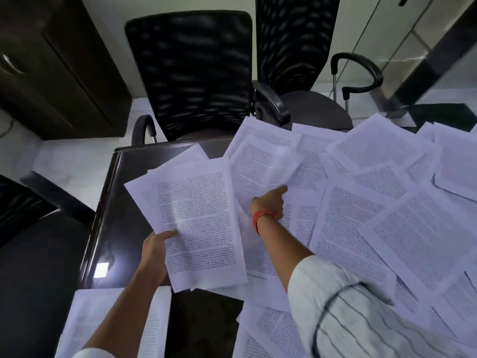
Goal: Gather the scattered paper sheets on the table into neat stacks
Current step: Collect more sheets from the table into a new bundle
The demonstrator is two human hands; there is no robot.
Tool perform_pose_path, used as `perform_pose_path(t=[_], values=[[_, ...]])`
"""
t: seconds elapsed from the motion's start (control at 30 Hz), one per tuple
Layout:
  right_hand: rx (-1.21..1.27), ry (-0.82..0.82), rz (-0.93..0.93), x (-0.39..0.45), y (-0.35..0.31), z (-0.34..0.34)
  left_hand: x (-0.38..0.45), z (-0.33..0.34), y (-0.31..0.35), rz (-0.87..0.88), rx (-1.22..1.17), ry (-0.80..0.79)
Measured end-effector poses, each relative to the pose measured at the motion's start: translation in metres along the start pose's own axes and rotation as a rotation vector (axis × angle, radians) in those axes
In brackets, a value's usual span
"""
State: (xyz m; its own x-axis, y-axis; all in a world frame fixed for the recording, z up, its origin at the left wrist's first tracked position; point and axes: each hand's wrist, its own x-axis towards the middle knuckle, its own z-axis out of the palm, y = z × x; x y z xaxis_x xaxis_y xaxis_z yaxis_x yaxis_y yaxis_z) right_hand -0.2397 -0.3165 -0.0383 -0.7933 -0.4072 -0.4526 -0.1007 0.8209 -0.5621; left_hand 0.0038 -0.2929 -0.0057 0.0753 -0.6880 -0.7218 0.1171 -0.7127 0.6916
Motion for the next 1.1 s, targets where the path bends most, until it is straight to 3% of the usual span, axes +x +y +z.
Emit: perform_pose_path(t=[0.1,0.2,0.3,0.43,0.53,0.8,1.1], values=[[0.261,0.016,-0.086,0.003,0.007,-0.006,0.006,-0.006,0.005,0.039,-0.013,-0.007],[0.326,0.056,-0.173,0.024,-0.001,-0.016,0.013,-0.007,0.015,0.042,-0.027,-0.012],[0.183,0.070,-0.150,0.052,-0.019,-0.024,0.023,-0.007,0.021,0.036,-0.051,-0.015],[-0.281,0.071,-0.023,0.062,-0.035,-0.013,0.025,-0.005,0.021,0.034,-0.037,-0.044],[-0.339,0.078,-0.040,0.058,-0.042,0.002,0.026,-0.004,0.020,0.041,-0.038,-0.055],[-0.142,0.051,-0.008,0.072,-0.040,-0.004,0.025,0.000,0.016,0.048,0.002,-0.062],[0.251,-0.160,-0.249,0.070,-0.005,-0.051,0.016,-0.004,0.013,0.081,0.068,-0.076]])
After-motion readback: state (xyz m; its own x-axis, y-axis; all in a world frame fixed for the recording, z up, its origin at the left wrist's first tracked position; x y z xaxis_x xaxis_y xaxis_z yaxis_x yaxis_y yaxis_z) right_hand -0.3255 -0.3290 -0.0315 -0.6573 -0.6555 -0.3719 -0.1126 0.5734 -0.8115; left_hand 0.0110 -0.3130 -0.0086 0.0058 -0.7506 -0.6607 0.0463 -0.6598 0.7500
